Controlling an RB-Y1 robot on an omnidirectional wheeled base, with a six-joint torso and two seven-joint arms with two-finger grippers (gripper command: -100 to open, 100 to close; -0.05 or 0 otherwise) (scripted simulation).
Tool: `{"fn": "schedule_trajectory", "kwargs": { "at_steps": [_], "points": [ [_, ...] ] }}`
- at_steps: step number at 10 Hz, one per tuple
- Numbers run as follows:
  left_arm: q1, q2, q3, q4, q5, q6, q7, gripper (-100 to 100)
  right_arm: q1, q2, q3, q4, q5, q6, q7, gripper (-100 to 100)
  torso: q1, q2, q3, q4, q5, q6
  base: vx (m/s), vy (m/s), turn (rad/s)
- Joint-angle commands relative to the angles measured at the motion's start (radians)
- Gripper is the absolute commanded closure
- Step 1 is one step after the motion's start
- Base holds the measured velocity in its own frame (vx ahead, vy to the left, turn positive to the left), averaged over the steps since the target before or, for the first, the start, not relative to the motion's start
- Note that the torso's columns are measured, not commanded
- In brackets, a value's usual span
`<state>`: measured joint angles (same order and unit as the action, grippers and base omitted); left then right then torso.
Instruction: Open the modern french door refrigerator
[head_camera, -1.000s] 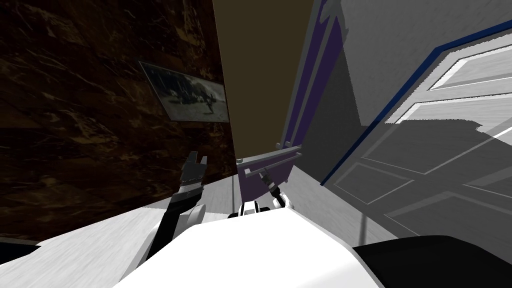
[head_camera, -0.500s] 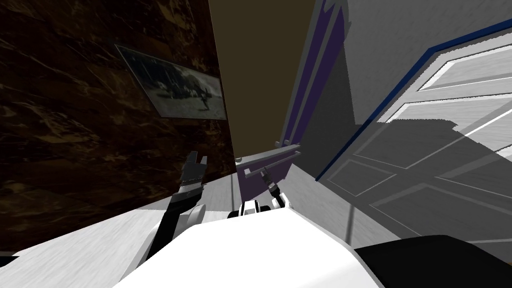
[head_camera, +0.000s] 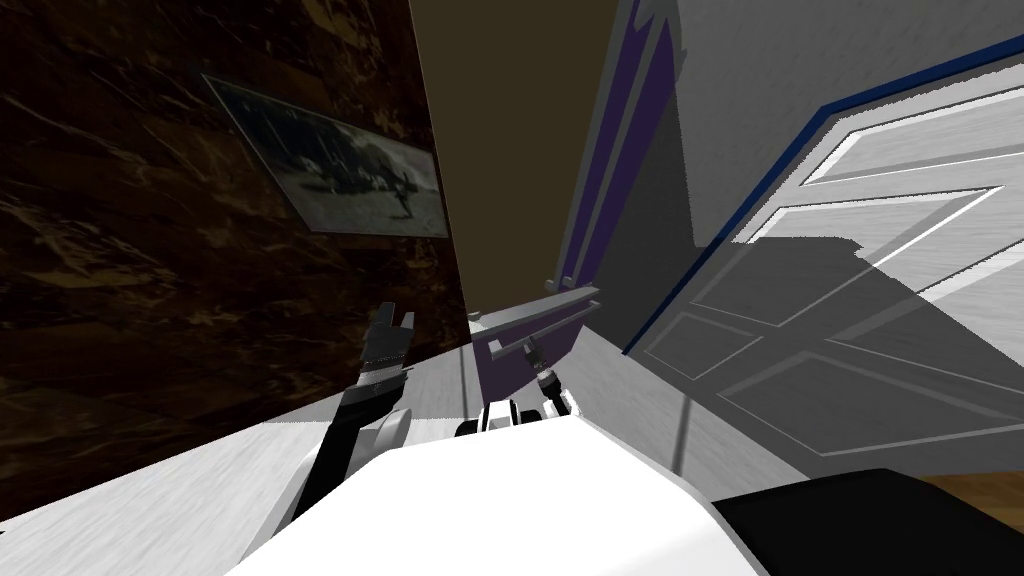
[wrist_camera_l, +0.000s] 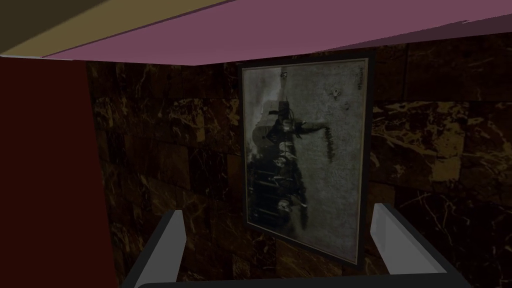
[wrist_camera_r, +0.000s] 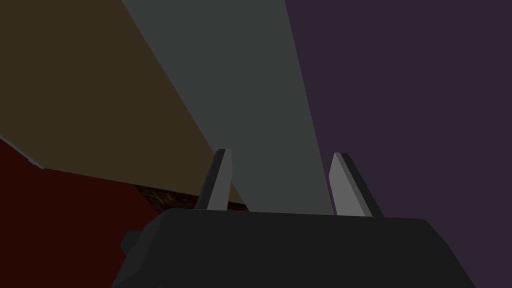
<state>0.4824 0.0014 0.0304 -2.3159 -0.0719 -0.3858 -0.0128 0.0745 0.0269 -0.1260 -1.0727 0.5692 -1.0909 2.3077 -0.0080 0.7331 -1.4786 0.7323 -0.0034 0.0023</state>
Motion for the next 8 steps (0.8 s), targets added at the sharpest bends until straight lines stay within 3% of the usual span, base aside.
{"fn": "schedule_trajectory", "kwargs": {
  "at_steps": [1,8],
  "points": [
    [0.000,0.000,0.000,0.000,0.000,0.000,0.000,0,0.009,-0.006,-0.004,-0.001,-0.002,-0.001,-0.004,100,-0.001,0.004,0.003,0.001,0.000,0.001,-0.169,-0.046,-0.039],
    [0.000,0.000,0.000,0.000,0.000,0.000,0.000,0,0.016,-0.017,0.001,-0.014,-0.002,-0.013,-0.018,100,0.002,0.004,0.003,0.003,0.001,0.000,-0.162,-0.052,-0.032]
  ]
}}
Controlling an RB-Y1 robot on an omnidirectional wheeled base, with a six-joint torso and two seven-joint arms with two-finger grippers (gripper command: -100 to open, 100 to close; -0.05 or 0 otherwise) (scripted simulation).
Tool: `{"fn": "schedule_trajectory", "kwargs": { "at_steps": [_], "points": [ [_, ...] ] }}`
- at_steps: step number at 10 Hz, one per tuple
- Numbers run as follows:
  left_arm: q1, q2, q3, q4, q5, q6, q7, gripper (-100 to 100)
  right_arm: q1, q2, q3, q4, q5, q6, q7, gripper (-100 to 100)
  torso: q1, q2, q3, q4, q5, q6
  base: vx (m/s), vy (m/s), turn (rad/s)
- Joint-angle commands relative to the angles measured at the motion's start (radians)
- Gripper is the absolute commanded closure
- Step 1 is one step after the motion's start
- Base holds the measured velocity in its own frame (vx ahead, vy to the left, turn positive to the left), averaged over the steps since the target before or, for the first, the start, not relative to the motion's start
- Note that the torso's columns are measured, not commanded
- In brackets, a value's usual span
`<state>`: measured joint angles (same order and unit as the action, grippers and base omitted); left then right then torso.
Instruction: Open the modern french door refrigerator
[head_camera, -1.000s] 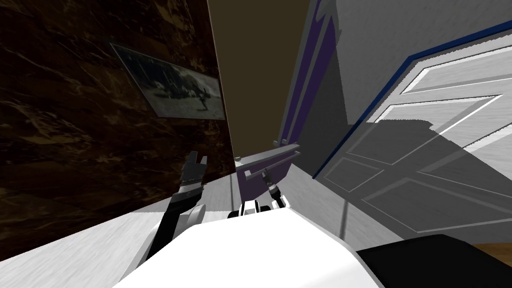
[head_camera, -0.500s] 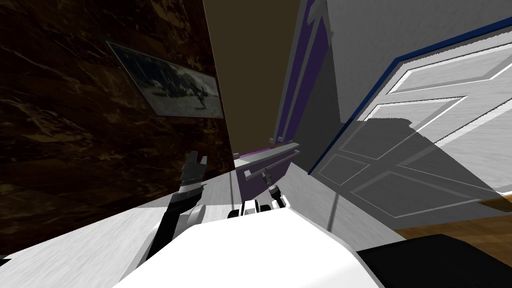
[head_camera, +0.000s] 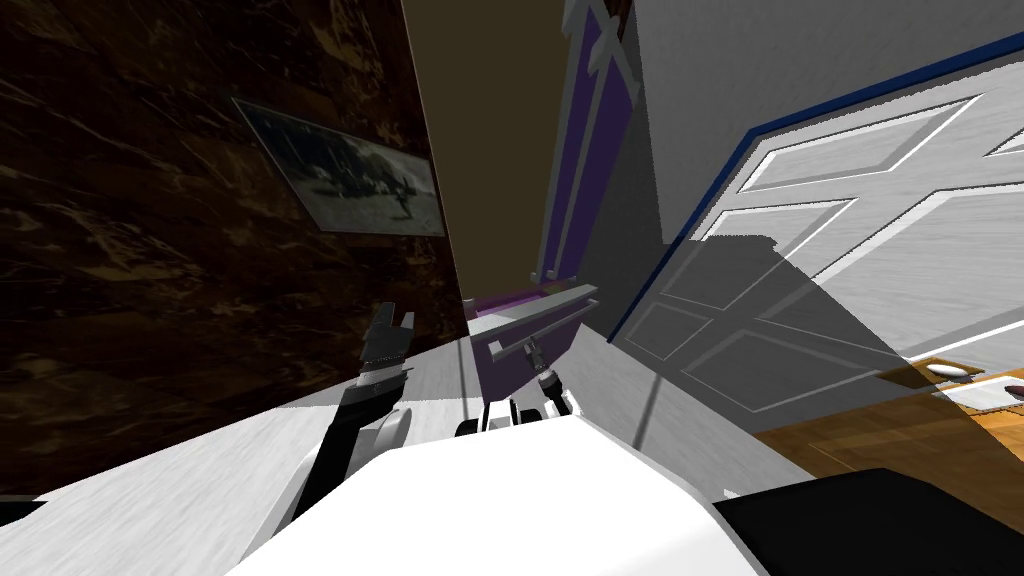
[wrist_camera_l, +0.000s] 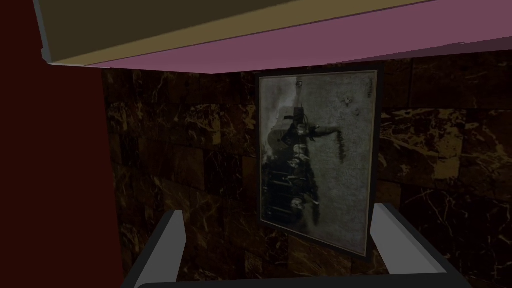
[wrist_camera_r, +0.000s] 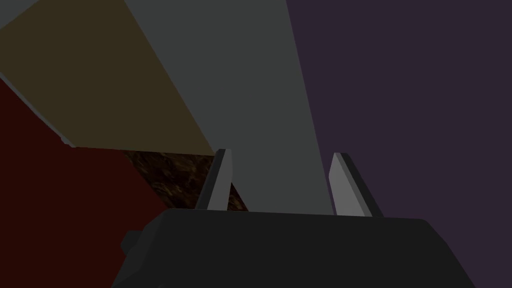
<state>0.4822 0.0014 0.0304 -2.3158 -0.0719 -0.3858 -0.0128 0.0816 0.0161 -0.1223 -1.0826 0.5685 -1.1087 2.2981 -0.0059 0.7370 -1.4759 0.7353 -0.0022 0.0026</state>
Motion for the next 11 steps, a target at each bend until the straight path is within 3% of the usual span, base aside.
{"fn": "schedule_trajectory", "kwargs": {
  "at_steps": [1,7,8,11],
  "points": [
    [0.000,0.000,0.000,0.000,0.000,0.000,0.000,0,0.011,-0.009,-0.003,-0.006,-0.001,0.004,-0.012,100,-0.002,-0.001,-0.001,0.001,0.000,0.001,-0.183,-0.090,-0.030],
    [0.000,0.000,0.000,0.000,0.000,0.000,0.000,0,0.017,-0.020,0.004,-0.012,0.001,-0.004,-0.025,100,0.000,-0.001,-0.001,0.001,0.001,0.000,-0.146,-0.050,-0.028],
    [0.000,0.000,0.000,0.000,0.000,0.000,0.000,0,-0.017,-0.029,0.010,-0.030,0.007,0.035,-0.050,-100,-0.001,-0.001,-0.001,0.001,0.000,0.001,-0.132,-0.007,-0.025],
    [0.000,0.000,0.000,0.000,0.000,0.000,0.000,0,-0.061,-0.050,0.012,-0.059,0.013,0.097,-0.093,-100,0.009,-0.005,-0.003,0.002,0.003,-0.004,-0.061,0.035,-0.015]
  ]
}}
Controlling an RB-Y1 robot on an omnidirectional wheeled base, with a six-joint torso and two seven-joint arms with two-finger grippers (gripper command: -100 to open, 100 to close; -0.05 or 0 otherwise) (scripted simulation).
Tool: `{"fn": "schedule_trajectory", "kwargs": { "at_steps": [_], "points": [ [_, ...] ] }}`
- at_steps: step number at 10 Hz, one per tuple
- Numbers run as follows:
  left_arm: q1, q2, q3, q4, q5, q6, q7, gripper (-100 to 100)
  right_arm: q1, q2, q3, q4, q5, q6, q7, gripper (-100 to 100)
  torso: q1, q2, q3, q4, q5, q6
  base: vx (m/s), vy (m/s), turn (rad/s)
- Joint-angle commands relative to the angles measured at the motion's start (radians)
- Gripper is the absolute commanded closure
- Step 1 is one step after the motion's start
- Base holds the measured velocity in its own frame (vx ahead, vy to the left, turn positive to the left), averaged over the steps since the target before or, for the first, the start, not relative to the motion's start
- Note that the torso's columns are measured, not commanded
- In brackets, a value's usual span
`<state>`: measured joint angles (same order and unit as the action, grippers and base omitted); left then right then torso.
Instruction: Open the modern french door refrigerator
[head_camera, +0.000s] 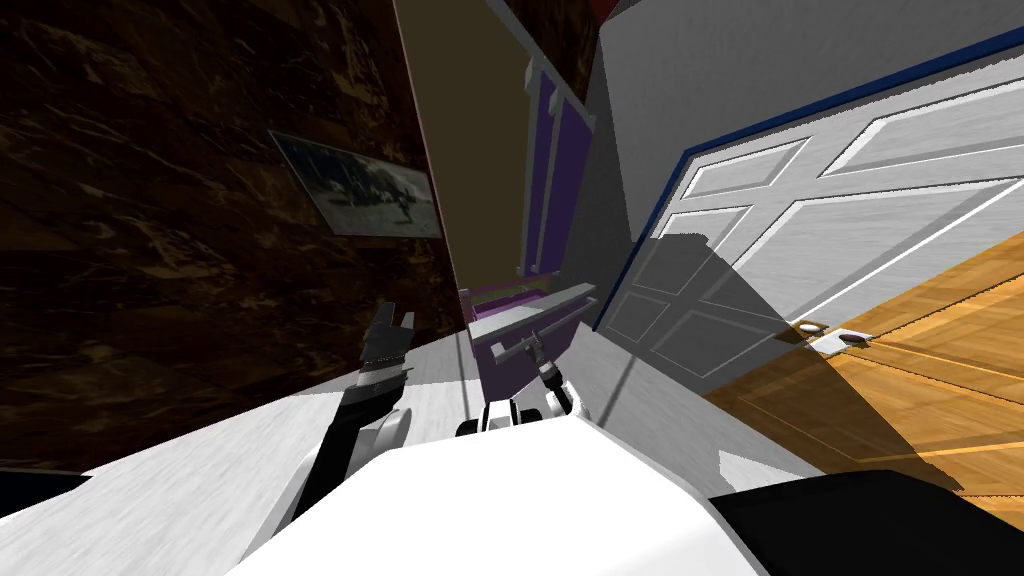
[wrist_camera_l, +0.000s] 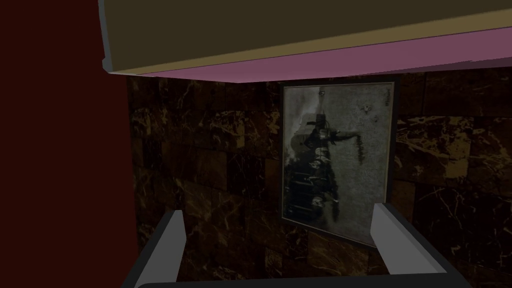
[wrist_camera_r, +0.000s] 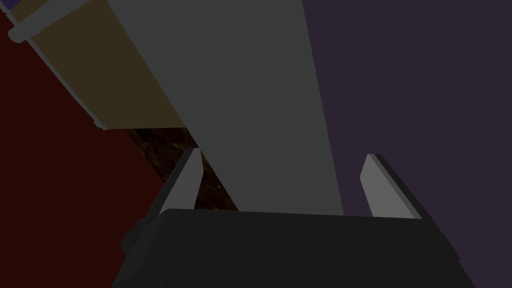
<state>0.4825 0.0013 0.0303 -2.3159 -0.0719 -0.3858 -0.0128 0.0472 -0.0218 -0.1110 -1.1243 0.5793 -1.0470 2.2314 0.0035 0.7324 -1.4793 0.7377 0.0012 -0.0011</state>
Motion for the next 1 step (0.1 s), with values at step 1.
{"fn": "schedule_trajectory", "kwargs": {
  "at_steps": [1],
  "points": [
    [0.000,0.000,0.000,0.000,0.000,0.000,0.000,0,-0.042,-0.020,0.001,-0.026,0.004,0.056,-0.040,-100,-0.002,0.003,0.001,0.000,-0.001,0.001,-0.049,0.032,-0.010]
  ]
}}
